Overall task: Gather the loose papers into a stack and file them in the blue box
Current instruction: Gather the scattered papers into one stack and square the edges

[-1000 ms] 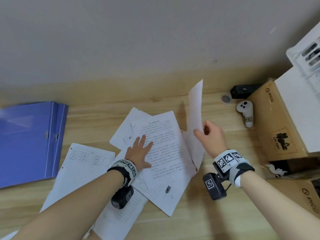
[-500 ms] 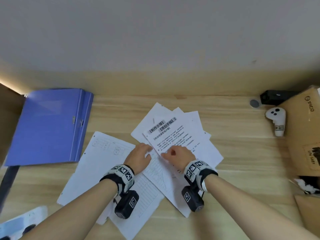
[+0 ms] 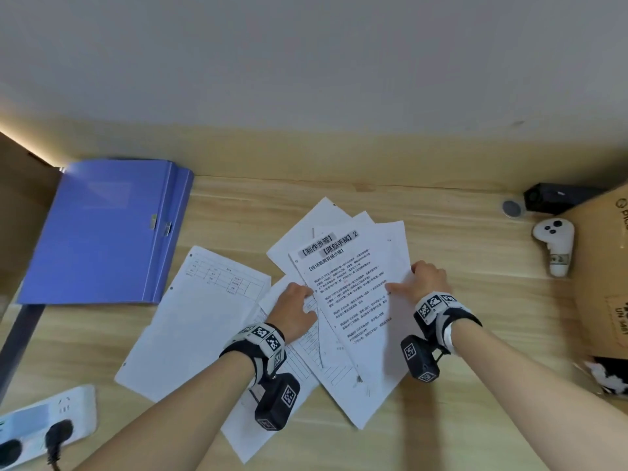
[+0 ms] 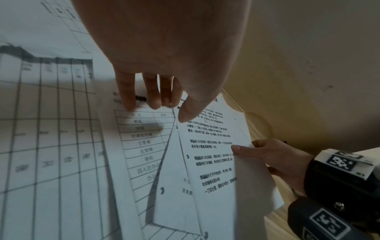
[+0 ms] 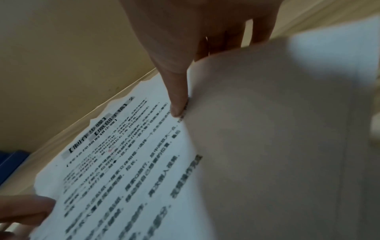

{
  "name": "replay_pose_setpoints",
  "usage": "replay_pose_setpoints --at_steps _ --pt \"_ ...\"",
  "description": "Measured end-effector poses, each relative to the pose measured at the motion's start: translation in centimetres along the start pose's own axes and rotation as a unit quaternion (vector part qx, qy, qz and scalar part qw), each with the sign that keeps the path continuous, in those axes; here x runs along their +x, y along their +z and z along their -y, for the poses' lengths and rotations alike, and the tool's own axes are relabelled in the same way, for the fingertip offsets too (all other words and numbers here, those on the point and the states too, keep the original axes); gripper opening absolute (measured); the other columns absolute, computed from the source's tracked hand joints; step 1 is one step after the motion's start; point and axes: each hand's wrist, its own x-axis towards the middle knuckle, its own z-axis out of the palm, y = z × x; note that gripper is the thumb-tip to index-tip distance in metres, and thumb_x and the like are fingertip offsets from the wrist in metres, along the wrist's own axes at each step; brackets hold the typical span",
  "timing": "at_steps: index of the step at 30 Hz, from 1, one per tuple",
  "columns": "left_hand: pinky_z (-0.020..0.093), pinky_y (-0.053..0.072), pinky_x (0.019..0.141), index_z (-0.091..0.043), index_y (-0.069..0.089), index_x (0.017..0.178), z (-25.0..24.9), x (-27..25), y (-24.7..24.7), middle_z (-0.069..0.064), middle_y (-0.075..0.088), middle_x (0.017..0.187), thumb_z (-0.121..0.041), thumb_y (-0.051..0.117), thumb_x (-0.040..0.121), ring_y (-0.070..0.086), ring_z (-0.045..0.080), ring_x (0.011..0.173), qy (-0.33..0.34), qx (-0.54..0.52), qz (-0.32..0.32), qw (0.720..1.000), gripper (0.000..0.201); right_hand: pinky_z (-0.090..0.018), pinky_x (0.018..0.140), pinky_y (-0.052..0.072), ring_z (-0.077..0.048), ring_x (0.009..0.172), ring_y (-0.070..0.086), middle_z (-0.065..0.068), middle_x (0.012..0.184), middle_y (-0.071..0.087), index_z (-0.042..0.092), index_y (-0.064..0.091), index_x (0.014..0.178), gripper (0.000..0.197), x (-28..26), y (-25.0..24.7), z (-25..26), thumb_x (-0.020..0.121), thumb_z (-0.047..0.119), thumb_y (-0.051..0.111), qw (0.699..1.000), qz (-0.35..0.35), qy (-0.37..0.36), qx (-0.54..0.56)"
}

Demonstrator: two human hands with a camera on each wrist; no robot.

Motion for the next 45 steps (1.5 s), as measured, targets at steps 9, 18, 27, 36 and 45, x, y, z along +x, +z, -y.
replay_pose_setpoints --at_steps 9,18,27,36,45 --pt "0.039 0.036 0.109 -0.016 0.044 0.133 -1.3 1.0 1.0 0.004 0.036 0.138 -0.026 0.061 0.086 0.035 0.024 0.13 -0.062 0.046 -0.019 0.997 0.051 -0.03 0.071 0.045 -0.021 0.08 0.06 0.003 0.082 0.062 0.016 0.058 0.107 0.035 -0.6 1.2 -4.2 0.077 0.018 0.074 0.961 -0.047 0.027 0.27" --pt "0.042 0.048 0.091 -0.016 0.04 0.126 -2.1 1.6 1.8 0.002 0.042 0.129 -0.041 0.069 0.079 0.041 0.025 0.122 -0.111 0.098 -0.058 0.987 0.06 -0.032 0.078 0.049 -0.023 0.081 0.061 -0.006 0.094 0.07 0.019 0.061 0.095 0.02 -2.0 1.1 -8.0 0.084 0.002 0.058 0.908 -0.151 0.042 0.39" --pt "0.035 0.051 0.08 -0.015 0.056 0.104 -3.4 1.1 1.9 0.001 0.066 0.105 -0.039 0.045 0.096 0.061 0.022 0.093 -0.055 0.16 -0.086 0.982 0.028 -0.031 0.063 0.049 -0.02 0.083 0.062 0.0 0.097 0.064 0.018 0.054 0.099 0.016 -3.7 2.0 -5.8 0.083 0.017 0.053 0.975 0.053 0.053 0.208" --pt "0.033 0.055 0.085 -0.019 0.066 0.119 -4.5 1.7 3.2 -0.004 0.071 0.114 -0.026 0.063 0.091 0.067 0.019 0.1 -0.02 -0.101 -0.074 0.992 0.03 -0.031 0.058 0.041 -0.019 0.064 0.054 0.0 0.075 0.06 0.015 0.05 0.08 0.03 -4.3 1.4 -4.0 0.086 0.044 0.05 0.991 0.014 0.005 0.131" --pt "0.028 0.054 0.091 -0.025 0.063 0.116 -3.9 -1.9 2.3 -0.014 0.067 0.111 -0.009 0.065 0.092 0.065 0.008 0.104 0.032 -0.311 0.009 0.95 0.029 -0.038 0.071 0.057 -0.023 0.078 0.066 -0.005 0.09 0.07 0.009 0.062 0.1 0.027 -4.3 1.1 -3.4 0.084 0.029 0.07 0.913 -0.003 0.002 0.408"
